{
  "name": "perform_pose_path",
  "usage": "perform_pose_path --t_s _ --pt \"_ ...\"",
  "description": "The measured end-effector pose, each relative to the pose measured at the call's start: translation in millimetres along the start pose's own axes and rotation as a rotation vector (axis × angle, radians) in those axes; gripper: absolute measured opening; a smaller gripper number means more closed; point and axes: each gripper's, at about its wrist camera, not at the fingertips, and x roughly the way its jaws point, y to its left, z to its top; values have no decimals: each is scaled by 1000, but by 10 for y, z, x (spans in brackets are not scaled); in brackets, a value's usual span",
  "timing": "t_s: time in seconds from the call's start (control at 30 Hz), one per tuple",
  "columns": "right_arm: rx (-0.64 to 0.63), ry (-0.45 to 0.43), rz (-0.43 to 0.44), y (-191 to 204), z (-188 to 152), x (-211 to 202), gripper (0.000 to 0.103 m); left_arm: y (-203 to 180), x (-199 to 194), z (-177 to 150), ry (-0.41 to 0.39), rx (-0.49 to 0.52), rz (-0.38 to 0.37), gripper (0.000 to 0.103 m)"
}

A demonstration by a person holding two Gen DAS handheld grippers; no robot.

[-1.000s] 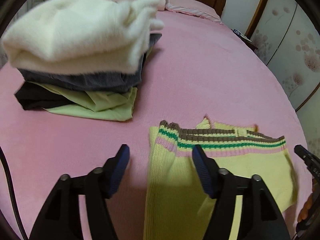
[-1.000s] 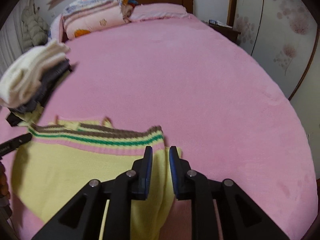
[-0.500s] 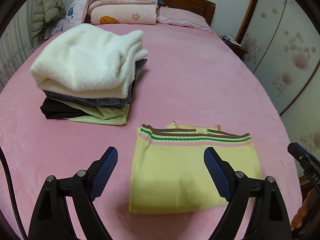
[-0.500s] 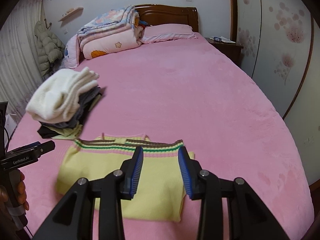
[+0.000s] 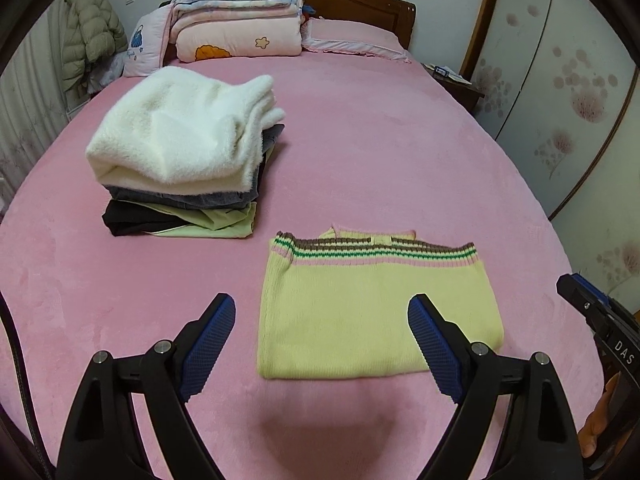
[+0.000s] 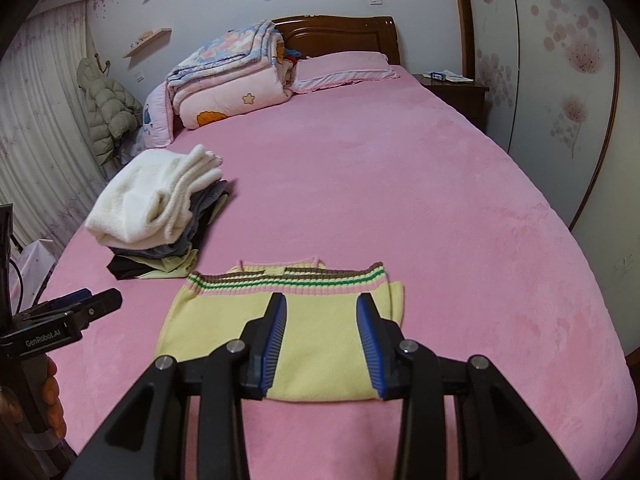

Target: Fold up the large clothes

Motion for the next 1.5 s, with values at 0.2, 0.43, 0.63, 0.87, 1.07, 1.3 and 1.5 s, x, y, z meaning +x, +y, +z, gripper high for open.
perform_pose_path --t_s 0.2,0.43,0.63,0.87,1.07,1.3,1.5 --pt "-20 -30 11 124 -133 -111 36 -19 -60 -168 -11 -1 20 87" --pt "-22 -48 13 273 -429 -112 36 27 -75 -418 -25 -75 -9 87" --pt "-2 -11 26 331 -698 64 36 104 173 -701 21 -117 -9 87" --pt "-3 3 17 362 -928 311 36 351 681 -1021 99 -231 -137 87" --pt "0 30 30 394 -1041 547 36 601 1119 -1182 142 -390 -305 87" --pt "5 54 61 438 -1066 754 36 689 1397 -1225 68 -459 -403 87" --pt "-1 58 71 466 -1052 866 36 688 1559 -1071 5 -468 -421 87"
